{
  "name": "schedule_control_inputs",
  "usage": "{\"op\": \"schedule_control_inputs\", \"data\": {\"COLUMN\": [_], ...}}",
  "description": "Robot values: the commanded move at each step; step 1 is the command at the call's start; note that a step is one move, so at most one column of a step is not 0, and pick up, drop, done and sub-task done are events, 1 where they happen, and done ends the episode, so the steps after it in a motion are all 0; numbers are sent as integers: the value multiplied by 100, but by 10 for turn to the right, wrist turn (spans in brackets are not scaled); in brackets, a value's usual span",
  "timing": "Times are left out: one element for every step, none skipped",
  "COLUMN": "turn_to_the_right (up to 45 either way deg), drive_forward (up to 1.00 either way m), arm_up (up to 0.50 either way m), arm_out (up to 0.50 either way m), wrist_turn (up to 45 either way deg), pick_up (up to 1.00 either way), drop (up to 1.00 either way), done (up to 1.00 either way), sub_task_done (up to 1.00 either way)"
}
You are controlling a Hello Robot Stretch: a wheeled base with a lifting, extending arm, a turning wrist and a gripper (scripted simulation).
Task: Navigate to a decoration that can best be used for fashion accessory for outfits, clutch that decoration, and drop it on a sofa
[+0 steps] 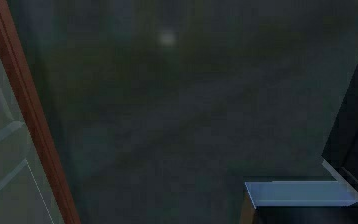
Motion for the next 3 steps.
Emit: {"op": "schedule_control_inputs", "data": {"turn_to_the_right": [0,0,-450], "drive_forward": [0,0,0], "arm_up": [0,0,0], "arm_out": [0,-14,0], "wrist_turn": [-300,0,0], "pick_up": [0,0,0], "drop": [0,0,0], "done": [0,0,0], "sub_task_done": [0,0,0]}}
